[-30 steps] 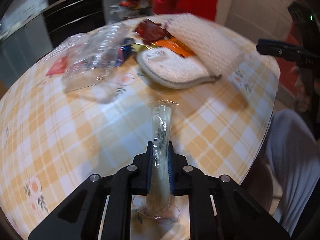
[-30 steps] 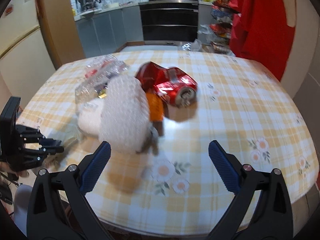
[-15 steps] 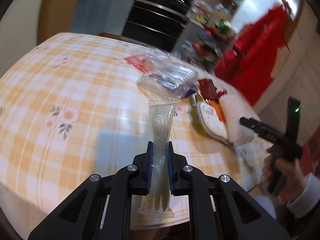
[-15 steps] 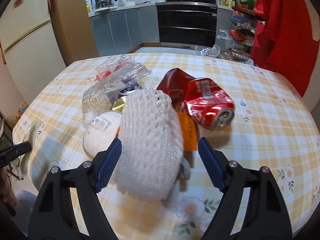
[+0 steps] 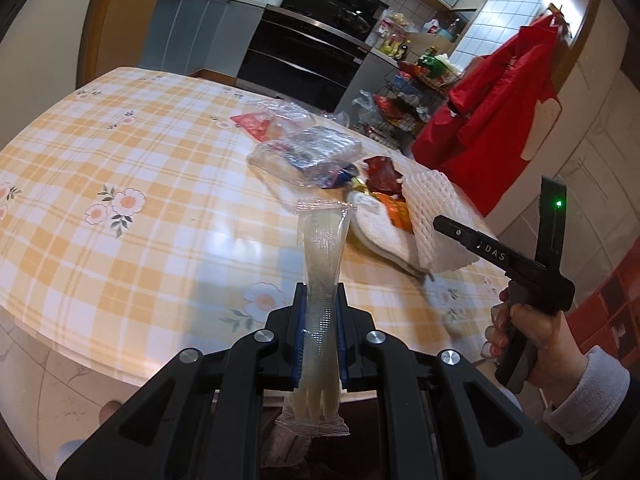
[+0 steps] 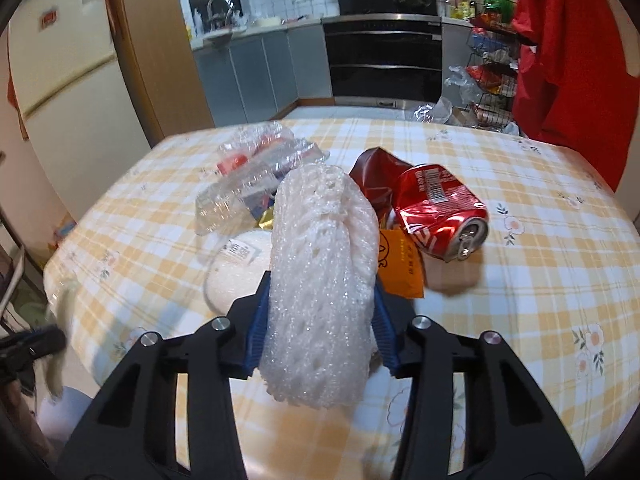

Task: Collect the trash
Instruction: 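Grasp the clear plastic strip with the left gripper while the right grasps the foam sleeve, then lower the white foam sleeve into the bin and open the right gripper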

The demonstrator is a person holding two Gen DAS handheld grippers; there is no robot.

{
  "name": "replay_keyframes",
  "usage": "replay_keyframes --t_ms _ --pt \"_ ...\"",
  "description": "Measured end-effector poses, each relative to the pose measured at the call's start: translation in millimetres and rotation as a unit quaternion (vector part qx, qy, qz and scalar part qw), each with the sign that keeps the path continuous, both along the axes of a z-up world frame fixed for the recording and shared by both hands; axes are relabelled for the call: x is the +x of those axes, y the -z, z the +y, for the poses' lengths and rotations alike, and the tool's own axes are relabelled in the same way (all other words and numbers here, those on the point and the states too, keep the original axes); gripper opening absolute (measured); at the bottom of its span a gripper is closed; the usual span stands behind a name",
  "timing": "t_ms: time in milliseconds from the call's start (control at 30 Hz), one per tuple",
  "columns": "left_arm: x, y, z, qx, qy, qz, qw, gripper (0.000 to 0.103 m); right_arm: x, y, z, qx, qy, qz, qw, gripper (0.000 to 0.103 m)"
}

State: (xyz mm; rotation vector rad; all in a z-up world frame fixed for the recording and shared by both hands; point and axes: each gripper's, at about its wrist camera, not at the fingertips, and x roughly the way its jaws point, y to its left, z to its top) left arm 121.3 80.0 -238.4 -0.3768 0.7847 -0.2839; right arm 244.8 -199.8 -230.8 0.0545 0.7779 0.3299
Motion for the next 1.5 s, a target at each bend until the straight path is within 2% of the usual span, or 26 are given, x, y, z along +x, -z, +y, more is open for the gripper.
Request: replay_keyframes --t_ms 367,667,967,1267,1500 --pt "-27 -15 -13 0.010 0.018 -0.010 0.9997 0.013 -60 -29 -27 0.052 0.019 -0.035 0.998 0.046" --pt "-51 -20 -23 0.018 0.029 -0.012 0.9994 0.013 -116 -43 -34 0.050 -0.009 -0.059 0.997 0.046" --pt "-88 -22 -39 0.027 0.034 -0.010 0.9990 0.013 -163 -55 -49 0.090 -0.015 -0.077 0.993 0.046" --pt "-123 -31 -41 0.039 0.015 -0.028 0.9987 0.013 -213 -38 -40 0.091 -0.050 -0.058 0.993 0.046" --pt "-126 -33 -43 0.044 0.020 -0.039 0.9981 0.013 -222 -19 -29 0.082 -0.069 -0.028 0.994 0.047"
